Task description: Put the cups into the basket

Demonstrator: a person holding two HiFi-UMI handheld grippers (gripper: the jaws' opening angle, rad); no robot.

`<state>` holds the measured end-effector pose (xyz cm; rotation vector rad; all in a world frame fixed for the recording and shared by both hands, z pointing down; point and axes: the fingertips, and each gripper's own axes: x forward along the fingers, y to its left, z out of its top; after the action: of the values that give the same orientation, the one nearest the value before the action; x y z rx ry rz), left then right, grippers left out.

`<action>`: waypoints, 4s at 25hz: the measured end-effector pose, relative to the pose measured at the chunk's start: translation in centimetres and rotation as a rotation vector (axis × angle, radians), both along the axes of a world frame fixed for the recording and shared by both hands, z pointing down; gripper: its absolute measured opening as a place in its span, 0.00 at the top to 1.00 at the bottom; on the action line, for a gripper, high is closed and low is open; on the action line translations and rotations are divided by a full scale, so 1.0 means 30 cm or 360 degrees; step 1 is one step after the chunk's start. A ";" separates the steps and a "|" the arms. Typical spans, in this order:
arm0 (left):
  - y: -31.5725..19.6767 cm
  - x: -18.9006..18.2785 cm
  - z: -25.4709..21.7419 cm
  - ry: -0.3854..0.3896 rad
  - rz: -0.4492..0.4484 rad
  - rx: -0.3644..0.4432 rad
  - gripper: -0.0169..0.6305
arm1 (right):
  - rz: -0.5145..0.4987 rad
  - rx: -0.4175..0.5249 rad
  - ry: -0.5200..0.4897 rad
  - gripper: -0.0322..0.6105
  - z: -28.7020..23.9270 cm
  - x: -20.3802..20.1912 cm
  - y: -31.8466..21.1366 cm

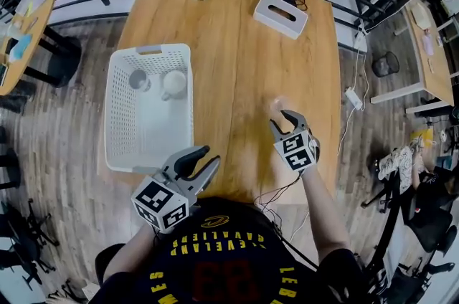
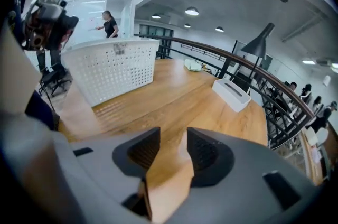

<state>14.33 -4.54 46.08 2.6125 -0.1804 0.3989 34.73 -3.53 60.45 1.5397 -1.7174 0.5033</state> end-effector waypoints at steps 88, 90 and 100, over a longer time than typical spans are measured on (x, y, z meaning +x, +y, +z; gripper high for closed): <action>-0.236 -1.222 0.129 0.0137 -0.0919 -0.0261 0.80 | -0.1550 0.0087 0.0456 0.91 -0.436 -1.276 -0.576; -0.251 -1.221 0.134 0.0131 -0.0972 -0.0271 0.80 | -0.1689 0.0045 0.0481 0.91 -0.387 -1.298 -0.580; -0.245 -1.137 0.153 0.0065 -0.1086 -0.0339 0.80 | -0.2237 -0.0083 0.0473 0.91 -0.168 -1.354 -0.534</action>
<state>-19.78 -11.88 50.68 2.1758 -0.9236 0.1105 -5.89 -19.55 55.41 0.0926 -2.0097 -0.3902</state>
